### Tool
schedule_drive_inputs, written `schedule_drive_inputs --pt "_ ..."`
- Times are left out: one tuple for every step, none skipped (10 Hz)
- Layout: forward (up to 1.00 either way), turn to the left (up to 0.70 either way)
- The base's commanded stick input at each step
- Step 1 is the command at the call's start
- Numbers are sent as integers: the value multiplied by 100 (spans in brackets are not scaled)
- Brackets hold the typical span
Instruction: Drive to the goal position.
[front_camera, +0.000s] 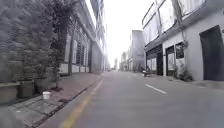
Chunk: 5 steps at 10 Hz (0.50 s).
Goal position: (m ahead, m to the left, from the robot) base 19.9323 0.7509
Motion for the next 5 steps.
schedule_drive_inputs --pt "85 -31" --pt "85 -34" --pt "85 -19" --pt "85 0" --pt "85 0"
